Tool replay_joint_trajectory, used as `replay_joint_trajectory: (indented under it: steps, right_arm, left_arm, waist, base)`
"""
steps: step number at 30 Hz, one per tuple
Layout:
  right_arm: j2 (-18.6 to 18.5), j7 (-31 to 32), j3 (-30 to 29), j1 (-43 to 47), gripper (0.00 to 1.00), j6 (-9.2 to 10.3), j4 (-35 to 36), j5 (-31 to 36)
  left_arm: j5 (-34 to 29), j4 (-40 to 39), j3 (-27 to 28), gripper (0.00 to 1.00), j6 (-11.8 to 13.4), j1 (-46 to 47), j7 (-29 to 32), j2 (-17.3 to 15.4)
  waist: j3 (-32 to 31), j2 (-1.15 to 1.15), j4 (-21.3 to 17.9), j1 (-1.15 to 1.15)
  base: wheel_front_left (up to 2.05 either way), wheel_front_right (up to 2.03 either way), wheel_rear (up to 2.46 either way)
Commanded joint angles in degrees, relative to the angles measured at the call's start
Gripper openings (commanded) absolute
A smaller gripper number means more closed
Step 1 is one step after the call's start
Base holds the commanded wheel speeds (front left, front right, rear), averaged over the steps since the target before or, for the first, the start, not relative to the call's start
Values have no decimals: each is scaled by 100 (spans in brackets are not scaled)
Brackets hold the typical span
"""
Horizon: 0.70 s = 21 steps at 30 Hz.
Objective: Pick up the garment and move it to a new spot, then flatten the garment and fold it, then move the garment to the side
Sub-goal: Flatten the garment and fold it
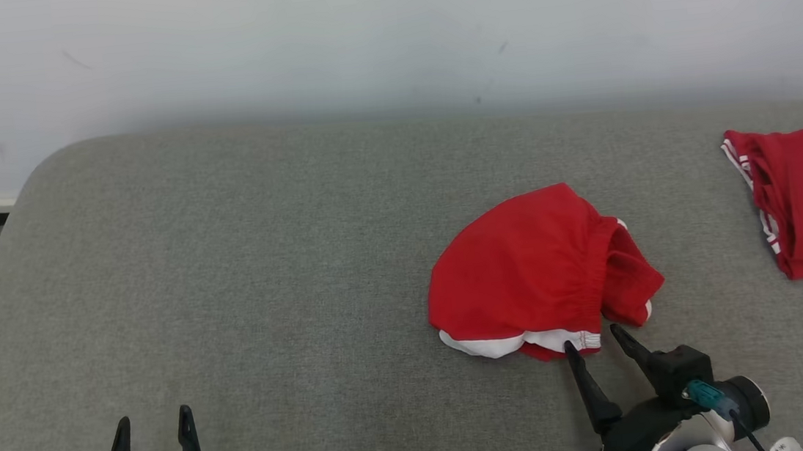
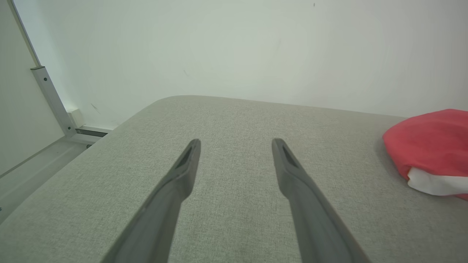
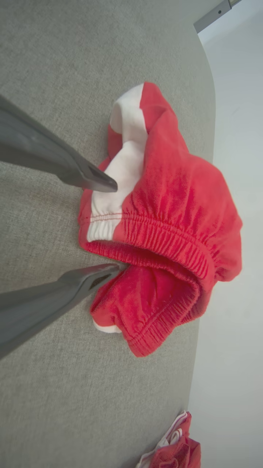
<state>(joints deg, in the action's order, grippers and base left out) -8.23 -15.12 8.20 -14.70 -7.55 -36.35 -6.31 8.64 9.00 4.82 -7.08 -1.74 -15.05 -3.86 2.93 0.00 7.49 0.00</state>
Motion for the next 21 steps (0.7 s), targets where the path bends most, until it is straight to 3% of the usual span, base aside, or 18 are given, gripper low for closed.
replay_joint_trajectory:
  steps: [1,4,5,6,7,14,21]
  right_arm:
    - [-14,-1,55,-100,100,15,-111,-29]
    - [-29,-1,178,-286,100,15,-402,-94]
    - [-36,-2,204,-335,58,15,-462,-110]
    - [-43,-1,235,-379,22,15,-500,-135]
    - [-52,-1,263,-407,0,15,-537,-166]
    - [-122,-1,298,-334,0,15,-246,-308]
    - [-320,-1,-168,293,0,15,1045,-520]
  left_arm:
    - [-25,25,-11,100,-20,85,-18,20]
    - [-23,65,-23,100,-32,129,-17,26]
    - [-22,69,-27,100,-35,140,-17,29]
    - [-22,72,-27,100,-38,150,-17,31]
    - [-25,73,-25,100,-41,156,-18,33]
    - [-25,72,71,100,-43,11,-17,46]
    - [19,71,76,100,-37,-22,-18,66]
  waist:
    - [91,0,104,0]
    - [114,0,149,0]
    - [117,0,158,0]
    - [119,0,162,0]
    - [116,0,163,0]
    - [6,0,-46,0]
    - [-93,0,-569,0]
  base:
    - [0,0,0]
    - [0,0,0]
    - [0,0,0]
    - [0,0,0]
    - [0,0,0]
    - [0,0,0]
    - [0,0,0]
